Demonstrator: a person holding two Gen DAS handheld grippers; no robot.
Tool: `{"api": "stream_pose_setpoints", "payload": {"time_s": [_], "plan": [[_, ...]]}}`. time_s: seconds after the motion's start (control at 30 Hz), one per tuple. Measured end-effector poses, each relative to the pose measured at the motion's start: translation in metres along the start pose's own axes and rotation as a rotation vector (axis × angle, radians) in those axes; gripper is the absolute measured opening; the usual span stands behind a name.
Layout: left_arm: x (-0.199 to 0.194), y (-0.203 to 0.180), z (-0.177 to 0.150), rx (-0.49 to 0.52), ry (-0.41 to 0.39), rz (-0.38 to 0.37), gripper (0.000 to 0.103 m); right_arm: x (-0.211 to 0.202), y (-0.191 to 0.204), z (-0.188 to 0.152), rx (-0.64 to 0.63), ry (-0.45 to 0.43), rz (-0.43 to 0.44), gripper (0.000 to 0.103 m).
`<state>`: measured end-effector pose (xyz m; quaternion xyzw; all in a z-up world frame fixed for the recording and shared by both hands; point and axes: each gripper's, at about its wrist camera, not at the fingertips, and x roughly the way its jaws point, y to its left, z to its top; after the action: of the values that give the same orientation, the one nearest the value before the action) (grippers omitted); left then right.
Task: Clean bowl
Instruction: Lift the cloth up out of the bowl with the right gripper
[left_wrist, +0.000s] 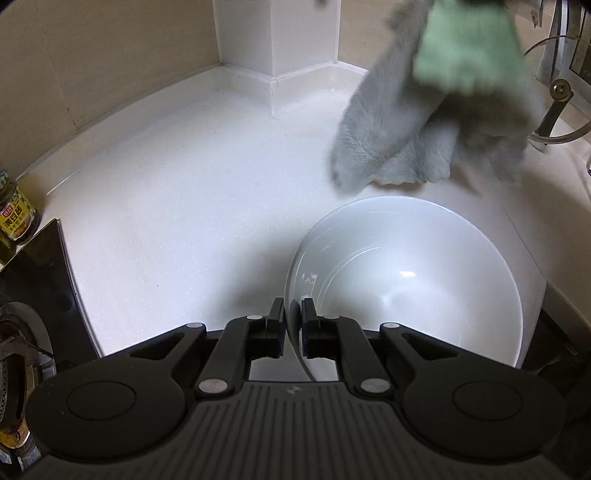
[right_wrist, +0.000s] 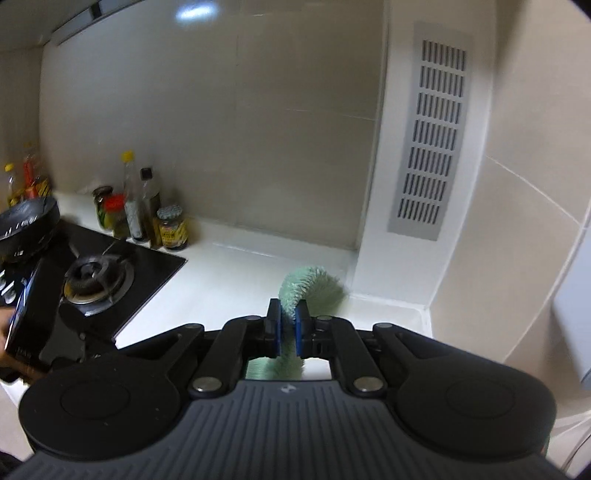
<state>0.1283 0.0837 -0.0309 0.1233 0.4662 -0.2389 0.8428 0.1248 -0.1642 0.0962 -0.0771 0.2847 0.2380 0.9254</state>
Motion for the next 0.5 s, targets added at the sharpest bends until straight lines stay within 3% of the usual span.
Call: {"api": "stream_pose_setpoints", "payload": {"time_s": [0.13, 0.27, 0.37, 0.47, 0.5], "plan": [[0.0, 0.001, 0.0, -0.003, -0.001, -0.003, 0.006, 0.021, 0.019, -0.027, 0.016, 0.119, 0.104, 0.006], [-0.001, 0.002, -0.001, -0.008, 0.0, -0.005, 0.006, 0.035, 0.042, -0.047, -0.017, 0.284, 0.288, 0.008], [0.001, 0.001, -0.002, -0.011, -0.003, -0.004, 0.006, 0.032, 0.031, -0.041, 0.004, 0.276, 0.322, 0.018], [0.0, 0.0, -0.003, -0.012, -0.005, -0.005, 0.006, 0.033, 0.006, -0.034, 0.111, 0.253, 0.265, 0.021], [0.0, 0.0, -0.003, -0.011, -0.005, -0.005, 0.006, 0.039, 0.0, -0.034, 0.128, 0.263, 0.229, 0.026]]}}
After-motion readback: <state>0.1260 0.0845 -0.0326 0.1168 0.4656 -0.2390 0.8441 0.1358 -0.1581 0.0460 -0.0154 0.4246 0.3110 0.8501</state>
